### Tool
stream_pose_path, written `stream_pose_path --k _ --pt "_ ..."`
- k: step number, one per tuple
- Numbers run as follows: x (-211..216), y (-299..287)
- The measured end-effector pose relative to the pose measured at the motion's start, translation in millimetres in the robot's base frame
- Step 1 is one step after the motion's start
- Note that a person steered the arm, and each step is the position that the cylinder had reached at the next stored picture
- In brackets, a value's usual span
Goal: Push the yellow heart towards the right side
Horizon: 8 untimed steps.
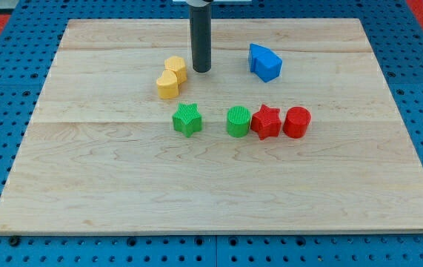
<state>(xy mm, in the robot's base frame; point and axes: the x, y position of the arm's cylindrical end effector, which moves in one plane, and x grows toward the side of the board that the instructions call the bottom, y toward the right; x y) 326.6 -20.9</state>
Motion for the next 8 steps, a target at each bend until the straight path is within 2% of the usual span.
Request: stream_pose_path --k 2,3,4,5,6,8 --pt "-18.6 -129.2" --pt "-17.3 -113.4" --pt "-5.8 -25.4" --pt "21.2 22.7" --pt "39.5 -8.2" --pt "44.2 -134.2"
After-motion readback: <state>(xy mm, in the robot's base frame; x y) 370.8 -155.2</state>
